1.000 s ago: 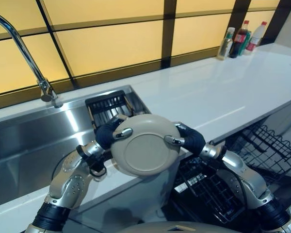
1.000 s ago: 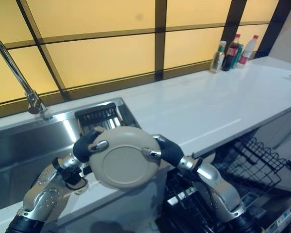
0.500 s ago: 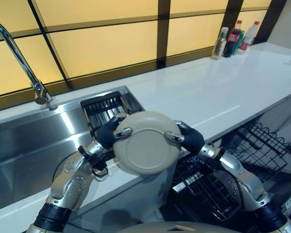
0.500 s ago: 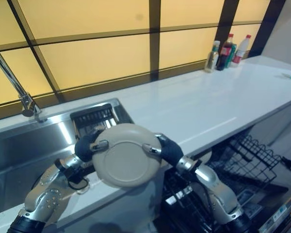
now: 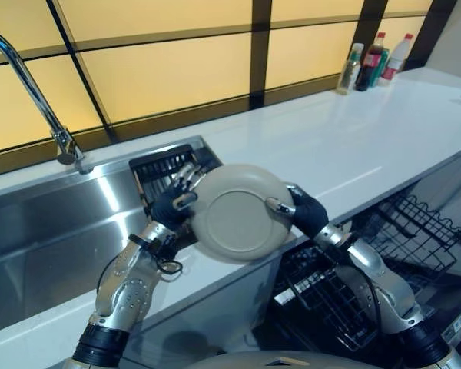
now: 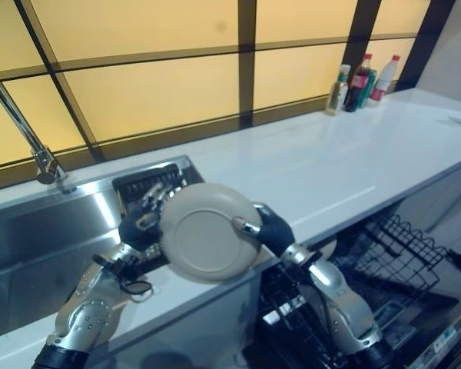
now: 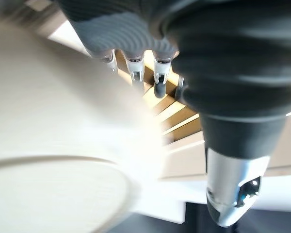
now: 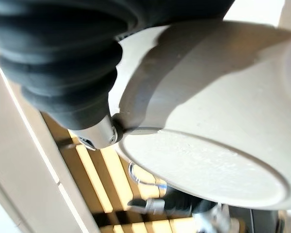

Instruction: Pick up plates and place into dishwasher.

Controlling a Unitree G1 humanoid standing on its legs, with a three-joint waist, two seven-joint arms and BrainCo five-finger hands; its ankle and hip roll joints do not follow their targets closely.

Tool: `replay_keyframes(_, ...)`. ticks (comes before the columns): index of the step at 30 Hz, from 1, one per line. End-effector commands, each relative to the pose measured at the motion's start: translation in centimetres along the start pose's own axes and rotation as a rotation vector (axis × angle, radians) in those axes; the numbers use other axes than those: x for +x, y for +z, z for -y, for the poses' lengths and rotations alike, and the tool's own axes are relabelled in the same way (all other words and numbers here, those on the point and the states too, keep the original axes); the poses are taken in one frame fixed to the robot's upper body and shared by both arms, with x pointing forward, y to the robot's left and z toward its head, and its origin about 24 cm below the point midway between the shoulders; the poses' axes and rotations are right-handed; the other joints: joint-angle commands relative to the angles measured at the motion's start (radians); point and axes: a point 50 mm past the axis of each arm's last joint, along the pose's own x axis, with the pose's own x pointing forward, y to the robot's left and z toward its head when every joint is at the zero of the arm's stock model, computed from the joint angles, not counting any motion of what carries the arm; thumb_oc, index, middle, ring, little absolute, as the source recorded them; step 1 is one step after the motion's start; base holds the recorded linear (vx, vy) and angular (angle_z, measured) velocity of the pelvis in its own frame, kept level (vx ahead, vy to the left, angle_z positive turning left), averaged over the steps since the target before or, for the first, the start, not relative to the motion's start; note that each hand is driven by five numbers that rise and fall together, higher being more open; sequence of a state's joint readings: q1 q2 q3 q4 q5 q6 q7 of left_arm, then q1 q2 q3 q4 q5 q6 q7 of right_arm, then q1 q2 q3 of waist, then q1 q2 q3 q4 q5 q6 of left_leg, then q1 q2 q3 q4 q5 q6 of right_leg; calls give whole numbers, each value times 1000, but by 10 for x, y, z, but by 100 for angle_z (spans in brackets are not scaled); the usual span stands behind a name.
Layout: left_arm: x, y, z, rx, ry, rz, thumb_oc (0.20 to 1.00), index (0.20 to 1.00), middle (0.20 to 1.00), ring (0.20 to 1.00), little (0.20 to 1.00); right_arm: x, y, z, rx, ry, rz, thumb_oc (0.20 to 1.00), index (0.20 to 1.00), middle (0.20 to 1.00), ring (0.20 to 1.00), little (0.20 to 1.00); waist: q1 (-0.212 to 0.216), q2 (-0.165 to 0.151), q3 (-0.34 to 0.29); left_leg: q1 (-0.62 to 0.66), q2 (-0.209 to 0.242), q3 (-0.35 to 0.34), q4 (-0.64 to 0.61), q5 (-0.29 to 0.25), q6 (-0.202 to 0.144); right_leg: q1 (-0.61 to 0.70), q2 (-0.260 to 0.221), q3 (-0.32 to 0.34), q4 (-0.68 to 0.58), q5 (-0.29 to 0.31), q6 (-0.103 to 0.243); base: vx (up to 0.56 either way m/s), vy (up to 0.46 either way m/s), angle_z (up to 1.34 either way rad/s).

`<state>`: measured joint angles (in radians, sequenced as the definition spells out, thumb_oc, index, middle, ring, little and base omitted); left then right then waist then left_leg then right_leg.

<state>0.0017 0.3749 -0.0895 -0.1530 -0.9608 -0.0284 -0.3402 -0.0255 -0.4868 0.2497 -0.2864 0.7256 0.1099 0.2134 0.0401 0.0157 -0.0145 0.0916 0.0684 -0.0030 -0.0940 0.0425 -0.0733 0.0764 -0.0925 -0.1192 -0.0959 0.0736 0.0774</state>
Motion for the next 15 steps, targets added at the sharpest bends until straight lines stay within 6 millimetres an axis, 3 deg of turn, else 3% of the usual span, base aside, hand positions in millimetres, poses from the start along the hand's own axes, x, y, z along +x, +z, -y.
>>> replay_keyframes(1, 4, 21, -14, 25, 46, 121, 1000, 1000, 1000, 1000, 1000, 4, 37, 10, -110, -49, 195, 200, 200, 200, 200, 200, -12, -30, -21, -30, -32, 11, 7, -40, 43, 19, -30, 2, 9, -49, 32, 0, 0, 0)
replay_keyframes(15, 4, 32, -30, -54, 156, 240, 1000, 1000, 1000, 1000, 1000, -12, 99, 56, -435, -338, 382, 200, 200, 200, 200, 200, -30, -46, -29, -29, -30, 20, 7, -52, 40, 10, -23, 25, 9, -48, 31, -1, -8, 0)
